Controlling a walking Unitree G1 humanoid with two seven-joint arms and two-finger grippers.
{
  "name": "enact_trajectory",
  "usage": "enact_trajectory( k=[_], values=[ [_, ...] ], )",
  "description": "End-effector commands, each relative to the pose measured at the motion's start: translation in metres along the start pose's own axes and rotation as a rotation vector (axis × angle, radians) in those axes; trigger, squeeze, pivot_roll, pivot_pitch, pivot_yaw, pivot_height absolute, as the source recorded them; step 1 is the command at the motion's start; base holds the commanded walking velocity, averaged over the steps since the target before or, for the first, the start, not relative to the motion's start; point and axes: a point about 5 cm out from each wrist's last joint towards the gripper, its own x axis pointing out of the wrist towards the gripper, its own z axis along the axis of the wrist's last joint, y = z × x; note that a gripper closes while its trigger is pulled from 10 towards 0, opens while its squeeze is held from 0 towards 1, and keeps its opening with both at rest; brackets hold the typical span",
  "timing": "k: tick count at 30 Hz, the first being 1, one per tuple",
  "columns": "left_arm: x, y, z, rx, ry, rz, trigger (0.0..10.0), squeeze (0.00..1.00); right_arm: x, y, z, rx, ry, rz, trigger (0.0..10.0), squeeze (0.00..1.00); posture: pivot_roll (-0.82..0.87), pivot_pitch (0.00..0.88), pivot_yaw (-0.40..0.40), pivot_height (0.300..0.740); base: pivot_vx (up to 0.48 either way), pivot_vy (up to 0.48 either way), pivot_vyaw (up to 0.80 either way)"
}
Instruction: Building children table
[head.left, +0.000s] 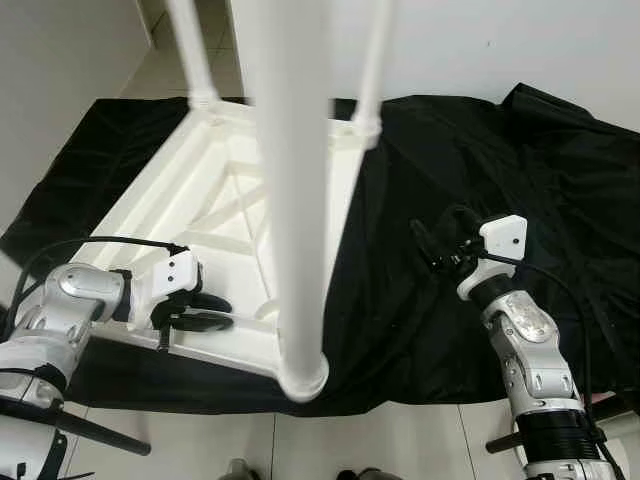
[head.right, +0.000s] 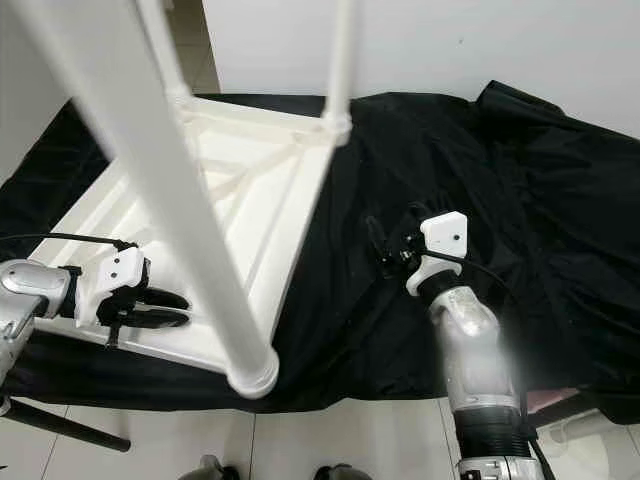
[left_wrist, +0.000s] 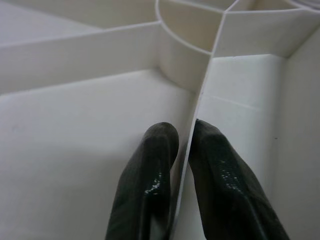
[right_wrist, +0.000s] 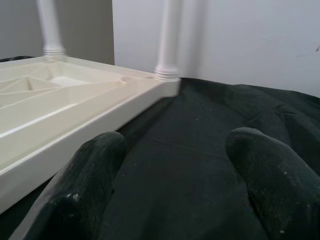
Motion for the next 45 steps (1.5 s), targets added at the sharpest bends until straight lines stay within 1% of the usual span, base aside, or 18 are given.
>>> enact_trajectory(
  k=[1,5,6,11,12,13,14,15,16,17,18,20,21,29,36,39,41,45],
  values=[
    [0.001,0.0,-0.013,-0.076,-0.018,0.127,0.0,0.0,-0.002,0.0,-0.001,-0.005,0.012,-0.001,10.0,0.0,-0.02,0.14,0.024,0.74,0.0,0.0,0.0],
    [0.005,0.005,-0.005,-0.072,-0.068,0.174,0.0,0.0,-0.003,-0.001,-0.001,-0.005,0.012,-0.008,10.0,0.0,-0.02,0.143,0.023,0.74,0.0,0.0,0.0],
    [0.008,0.006,-0.001,-0.062,-0.089,0.181,10.0,0.0,-0.004,-0.001,-0.002,-0.003,0.012,-0.011,10.0,0.0,-0.02,0.144,0.025,0.74,0.0,0.0,0.0],
    [0.013,0.007,0.012,-0.058,-0.161,0.17,10.0,0.0,-0.008,0.001,-0.004,-0.012,0.024,-0.016,10.0,0.0,-0.02,0.147,0.027,0.74,0.0,0.0,0.0],
    [0.013,0.007,0.015,-0.062,-0.178,0.169,10.0,0.37,-0.008,0.001,-0.005,-0.028,0.03,-0.017,10.0,0.0,-0.02,0.147,0.027,0.74,0.0,0.0,0.0],
    [0.012,0.007,0.018,-0.065,-0.2,0.167,10.0,1.0,-0.01,0.003,-0.006,-0.008,0.032,0.001,10.0,0.0,-0.02,0.152,0.026,0.74,0.0,0.0,0.0],
    [0.01,0.007,0.021,-0.066,-0.218,0.177,10.0,1.0,-0.012,0.004,-0.006,0.017,0.029,0.027,10.0,0.26,-0.02,0.152,0.026,0.74,0.0,0.0,0.0],
    [0.01,0.007,0.021,-0.066,-0.218,0.177,10.0,1.0,-0.012,0.004,-0.006,0.017,0.029,0.027,10.0,0.26,-0.02,0.152,0.026,0.74,0.0,0.0,0.0],
    [0.007,0.007,0.024,-0.066,-0.242,0.19,10.0,1.0,-0.016,0.005,-0.005,0.057,0.014,0.069,10.0,1.0,-0.02,0.152,0.026,0.74,0.0,0.0,0.0],
    [0.005,0.006,0.026,-0.068,-0.265,0.202,10.0,0.6,-0.018,0.005,-0.004,0.084,0.006,0.089,10.0,1.0,-0.02,0.153,0.028,0.74,0.0,0.0,0.0],
    [0.002,0.006,0.027,-0.071,-0.284,0.222,10.0,0.0,-0.02,0.004,-0.004,0.089,0.005,0.091,10.0,1.0,-0.02,0.153,0.028,0.74,0.0,0.0,0.0],
    [-0.002,0.005,0.028,-0.079,-0.306,0.241,10.0,0.0,-0.022,0.002,-0.004,0.087,0.015,0.087,10.0,1.0,-0.02,0.154,0.028,0.74,0.0,0.0,0.0],
    [-0.005,0.003,0.029,-0.091,-0.324,0.247,10.0,0.0,-0.024,0.003,-0.003,0.091,0.014,0.108,10.0,0.03,-0.02,0.155,0.029,0.74,0.0,0.0,0.0],
    [-0.014,-0.01,0.03,-0.115,-0.367,0.264,10.0,0.0,-0.033,0.006,0.0,0.116,0.033,0.196,10.0,0.0,-0.02,0.158,0.027,0.74,0.0,0.0,0.0],
    [-0.022,-0.051,0.033,-0.165,-0.392,0.218,10.0,0.0,-0.064,0.021,0.008,0.203,0.126,0.579,10.0,0.0,-0.01,0.142,0.012,0.74,0.0,0.0,0.0],
    [-0.02,-0.058,0.036,-0.166,-0.393,0.21,10.0,0.0,-0.066,0.022,0.01,0.21,0.138,0.652,10.0,0.0,0.0,0.139,0.007,0.74,0.0,0.0,0.0],
    [-0.019,-0.068,0.041,-0.154,-0.383,0.209,10.0,0.0,-0.072,0.027,0.014,0.207,0.166,0.809,10.0,0.0,0.01,0.139,0.0,0.74,0.0,0.0,0.0],
    [-0.02,-0.073,0.043,-0.168,-0.372,0.22,10.0,0.0,-0.075,0.033,0.019,0.212,0.175,0.925,10.0,0.0,0.02,0.143,-0.008,0.74,0.0,0.0,0.0]
  ],
)
